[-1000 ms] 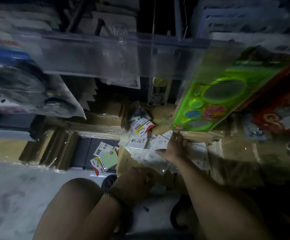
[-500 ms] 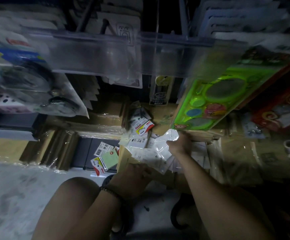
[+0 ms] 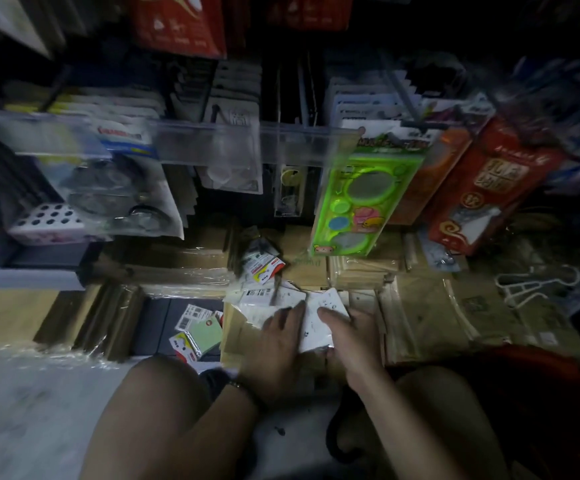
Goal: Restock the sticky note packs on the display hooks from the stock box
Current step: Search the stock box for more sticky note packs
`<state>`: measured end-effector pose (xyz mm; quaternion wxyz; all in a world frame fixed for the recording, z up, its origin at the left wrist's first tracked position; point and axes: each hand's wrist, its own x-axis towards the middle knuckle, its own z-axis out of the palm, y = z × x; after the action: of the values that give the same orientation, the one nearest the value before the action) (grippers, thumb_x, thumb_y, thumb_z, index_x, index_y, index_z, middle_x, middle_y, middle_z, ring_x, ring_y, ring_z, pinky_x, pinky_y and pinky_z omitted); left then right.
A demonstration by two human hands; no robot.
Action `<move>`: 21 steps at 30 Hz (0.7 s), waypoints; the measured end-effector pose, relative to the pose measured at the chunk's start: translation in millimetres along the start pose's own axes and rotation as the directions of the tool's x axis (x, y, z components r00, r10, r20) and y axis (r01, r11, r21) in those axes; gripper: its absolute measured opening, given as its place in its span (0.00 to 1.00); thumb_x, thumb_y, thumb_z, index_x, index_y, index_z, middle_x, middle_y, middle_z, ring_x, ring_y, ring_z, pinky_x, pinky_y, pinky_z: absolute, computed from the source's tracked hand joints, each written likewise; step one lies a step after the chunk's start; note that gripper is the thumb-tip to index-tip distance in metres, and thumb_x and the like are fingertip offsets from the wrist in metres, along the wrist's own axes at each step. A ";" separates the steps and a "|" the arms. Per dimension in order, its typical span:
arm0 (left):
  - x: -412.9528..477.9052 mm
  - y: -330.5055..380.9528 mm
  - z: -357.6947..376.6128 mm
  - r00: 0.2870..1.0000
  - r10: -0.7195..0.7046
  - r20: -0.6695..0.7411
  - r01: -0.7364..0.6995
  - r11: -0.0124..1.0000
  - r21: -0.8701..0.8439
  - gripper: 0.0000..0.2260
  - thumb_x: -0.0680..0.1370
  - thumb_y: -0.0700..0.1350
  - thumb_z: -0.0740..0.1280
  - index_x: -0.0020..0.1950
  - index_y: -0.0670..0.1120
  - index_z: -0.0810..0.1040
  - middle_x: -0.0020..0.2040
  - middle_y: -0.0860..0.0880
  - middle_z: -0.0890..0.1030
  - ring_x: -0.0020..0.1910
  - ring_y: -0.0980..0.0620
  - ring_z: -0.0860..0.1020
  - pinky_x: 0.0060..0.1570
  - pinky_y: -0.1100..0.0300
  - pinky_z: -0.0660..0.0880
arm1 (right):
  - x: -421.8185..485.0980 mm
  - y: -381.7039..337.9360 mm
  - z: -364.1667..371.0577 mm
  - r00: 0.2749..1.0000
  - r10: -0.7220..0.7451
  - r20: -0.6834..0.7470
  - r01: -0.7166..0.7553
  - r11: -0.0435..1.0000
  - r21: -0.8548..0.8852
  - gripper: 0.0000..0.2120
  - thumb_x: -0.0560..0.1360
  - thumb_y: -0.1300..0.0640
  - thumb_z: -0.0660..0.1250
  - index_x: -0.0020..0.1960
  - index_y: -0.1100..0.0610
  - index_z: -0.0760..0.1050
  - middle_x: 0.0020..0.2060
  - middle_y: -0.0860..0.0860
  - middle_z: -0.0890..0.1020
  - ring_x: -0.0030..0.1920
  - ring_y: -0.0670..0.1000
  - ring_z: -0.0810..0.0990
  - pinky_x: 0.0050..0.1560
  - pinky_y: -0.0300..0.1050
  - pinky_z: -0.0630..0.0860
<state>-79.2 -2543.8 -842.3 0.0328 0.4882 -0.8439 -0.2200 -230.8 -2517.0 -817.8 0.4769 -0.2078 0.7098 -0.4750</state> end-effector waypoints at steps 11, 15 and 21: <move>-53.8 25.7 -73.7 0.946 -0.161 0.280 0.304 0.149 -0.941 0.22 0.76 0.50 0.80 0.67 0.45 0.83 0.61 0.40 0.87 0.61 0.38 0.85 0.66 0.36 0.79 | -82.6 -20.3 -33.9 0.843 -0.484 0.233 0.536 0.794 -0.288 0.33 0.76 0.55 0.78 0.74 0.31 0.72 0.67 0.39 0.75 0.67 0.41 0.77 0.62 0.45 0.80; -75.4 46.7 -116.4 0.968 -0.051 0.244 0.249 0.170 -0.953 0.21 0.79 0.47 0.75 0.70 0.43 0.79 0.63 0.41 0.86 0.63 0.39 0.84 0.66 0.38 0.79 | -113.0 -47.3 -45.4 0.825 -0.532 0.192 0.564 0.797 -0.215 0.38 0.74 0.64 0.77 0.72 0.30 0.73 0.64 0.42 0.81 0.60 0.45 0.83 0.54 0.47 0.85; -87.4 71.0 -184.9 0.996 -0.013 0.092 0.093 0.202 -0.975 0.26 0.80 0.52 0.71 0.74 0.42 0.74 0.66 0.39 0.84 0.64 0.36 0.83 0.64 0.35 0.78 | -150.1 -112.6 -64.7 0.771 -0.632 0.079 0.637 0.767 -0.079 0.36 0.74 0.67 0.77 0.70 0.33 0.77 0.57 0.43 0.84 0.48 0.46 0.85 0.44 0.47 0.85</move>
<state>-41.1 -2503.0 -633.2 0.2992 0.3796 -0.4993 -0.7191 -236.3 -2426.0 -641.5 0.2942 -0.4705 0.6093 -0.5665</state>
